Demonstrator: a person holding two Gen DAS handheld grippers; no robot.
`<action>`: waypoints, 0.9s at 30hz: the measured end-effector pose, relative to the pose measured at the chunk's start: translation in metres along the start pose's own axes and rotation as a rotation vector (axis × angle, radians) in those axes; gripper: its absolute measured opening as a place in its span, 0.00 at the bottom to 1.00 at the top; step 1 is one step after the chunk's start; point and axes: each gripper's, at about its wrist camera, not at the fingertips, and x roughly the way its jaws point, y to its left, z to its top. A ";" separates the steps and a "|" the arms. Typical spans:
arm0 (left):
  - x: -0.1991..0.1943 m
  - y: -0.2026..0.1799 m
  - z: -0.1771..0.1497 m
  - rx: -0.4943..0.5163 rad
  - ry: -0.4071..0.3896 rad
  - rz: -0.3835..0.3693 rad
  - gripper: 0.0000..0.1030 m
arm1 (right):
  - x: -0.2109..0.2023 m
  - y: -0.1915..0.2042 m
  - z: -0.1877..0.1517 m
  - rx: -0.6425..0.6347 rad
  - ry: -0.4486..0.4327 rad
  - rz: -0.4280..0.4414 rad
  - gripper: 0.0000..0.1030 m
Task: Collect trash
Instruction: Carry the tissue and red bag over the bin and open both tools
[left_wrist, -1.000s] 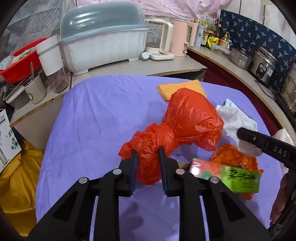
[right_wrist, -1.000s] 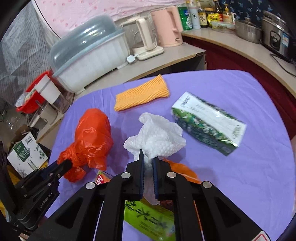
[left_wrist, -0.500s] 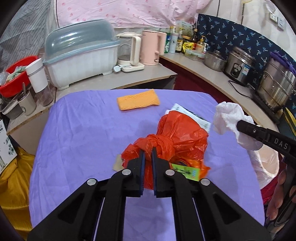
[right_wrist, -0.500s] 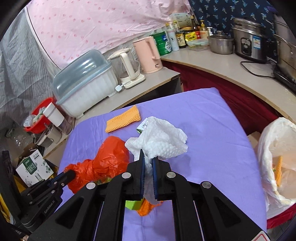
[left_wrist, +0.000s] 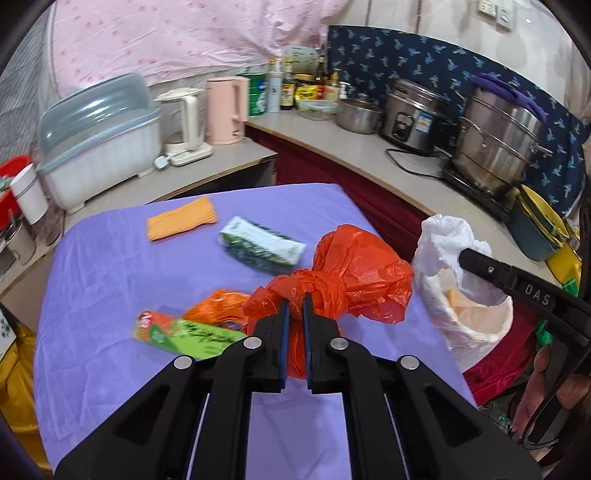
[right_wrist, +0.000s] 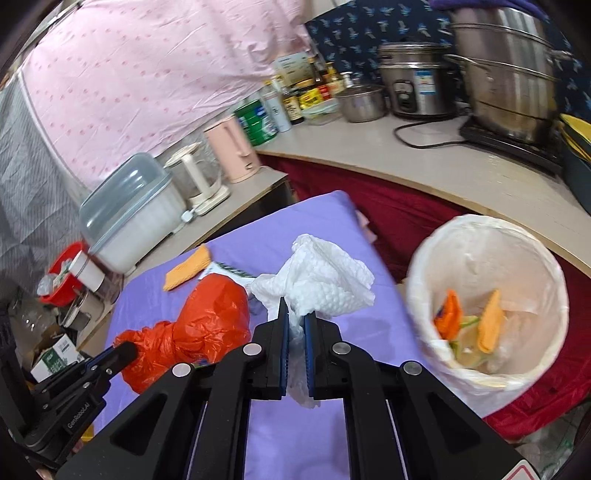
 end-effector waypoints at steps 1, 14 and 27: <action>0.001 -0.010 0.001 0.010 0.000 -0.008 0.06 | -0.005 -0.012 0.000 0.014 -0.007 -0.010 0.07; 0.036 -0.152 0.014 0.148 0.023 -0.126 0.06 | -0.048 -0.147 -0.003 0.159 -0.046 -0.144 0.07; 0.086 -0.243 0.013 0.231 0.094 -0.189 0.06 | -0.061 -0.219 -0.008 0.245 -0.064 -0.202 0.07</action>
